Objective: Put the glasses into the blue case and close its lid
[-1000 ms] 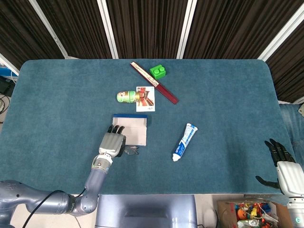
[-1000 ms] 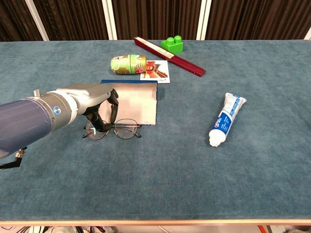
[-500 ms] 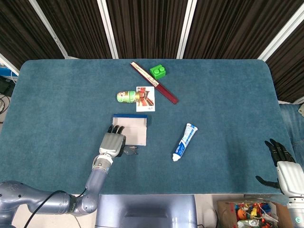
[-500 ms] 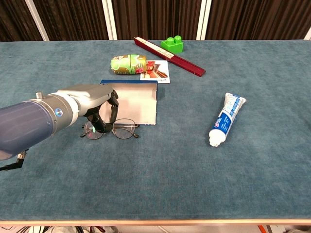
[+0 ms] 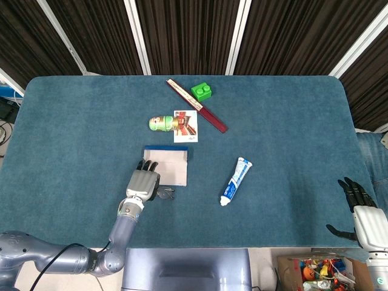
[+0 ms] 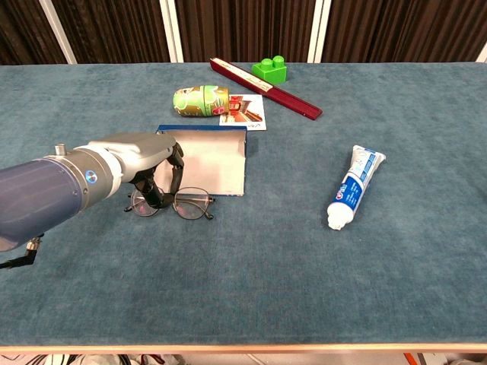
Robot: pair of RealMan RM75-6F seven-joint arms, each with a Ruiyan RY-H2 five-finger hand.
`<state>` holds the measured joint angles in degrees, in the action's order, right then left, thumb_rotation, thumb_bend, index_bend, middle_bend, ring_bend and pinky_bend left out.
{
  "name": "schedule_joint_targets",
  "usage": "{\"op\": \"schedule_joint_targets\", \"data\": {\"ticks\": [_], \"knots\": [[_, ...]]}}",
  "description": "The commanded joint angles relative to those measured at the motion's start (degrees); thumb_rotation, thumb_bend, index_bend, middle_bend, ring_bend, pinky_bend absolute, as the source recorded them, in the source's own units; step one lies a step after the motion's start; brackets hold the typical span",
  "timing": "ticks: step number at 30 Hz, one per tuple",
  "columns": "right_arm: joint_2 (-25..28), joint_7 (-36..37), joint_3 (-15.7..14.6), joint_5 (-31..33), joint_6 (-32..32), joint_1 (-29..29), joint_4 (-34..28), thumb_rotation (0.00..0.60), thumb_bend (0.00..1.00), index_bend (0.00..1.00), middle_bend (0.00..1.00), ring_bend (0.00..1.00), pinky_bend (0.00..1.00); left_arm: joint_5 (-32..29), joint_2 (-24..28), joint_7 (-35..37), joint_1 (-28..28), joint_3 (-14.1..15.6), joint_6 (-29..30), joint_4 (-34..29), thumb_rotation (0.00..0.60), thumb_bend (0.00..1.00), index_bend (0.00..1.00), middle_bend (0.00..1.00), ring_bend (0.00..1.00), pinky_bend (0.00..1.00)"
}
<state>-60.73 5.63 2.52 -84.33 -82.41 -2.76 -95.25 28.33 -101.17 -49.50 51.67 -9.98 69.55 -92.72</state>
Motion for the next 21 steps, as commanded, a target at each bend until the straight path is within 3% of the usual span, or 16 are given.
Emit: {"op": "schedule_joint_targets", "data": {"ticks": [1, 9, 21], "knots": [[0.0, 0.1, 0.0, 0.0, 0.1, 0.0, 0.0, 0.600, 0.10, 0.00, 0.00, 0.03, 0.18, 0.3, 0.3, -0.4, -0.1, -0.1, 0.8, -0.4, 0.600, 0.42, 0.58, 0.11, 0.00, 0.00], [0.0, 0.0, 0.0, 0.1, 0.1, 0.0, -0.1, 0.600, 0.10, 0.00, 0.00, 0.03, 0.18, -0.5, 0.2, -2.4, 0.8, -1.6, 2.0, -1.0, 0.600, 0.42, 0.58, 0.11, 0.00, 0.00], [0.1, 0.2, 0.0, 0.4, 0.4, 0.0, -0.3, 0.600, 0.10, 0.00, 0.00, 0.03, 0.18, -4.6, -2.2, -6.9, 5.5, -7.6, 2.5, 1.3, 0.600, 0.42, 0.59, 0.09, 0.00, 0.00]]}}
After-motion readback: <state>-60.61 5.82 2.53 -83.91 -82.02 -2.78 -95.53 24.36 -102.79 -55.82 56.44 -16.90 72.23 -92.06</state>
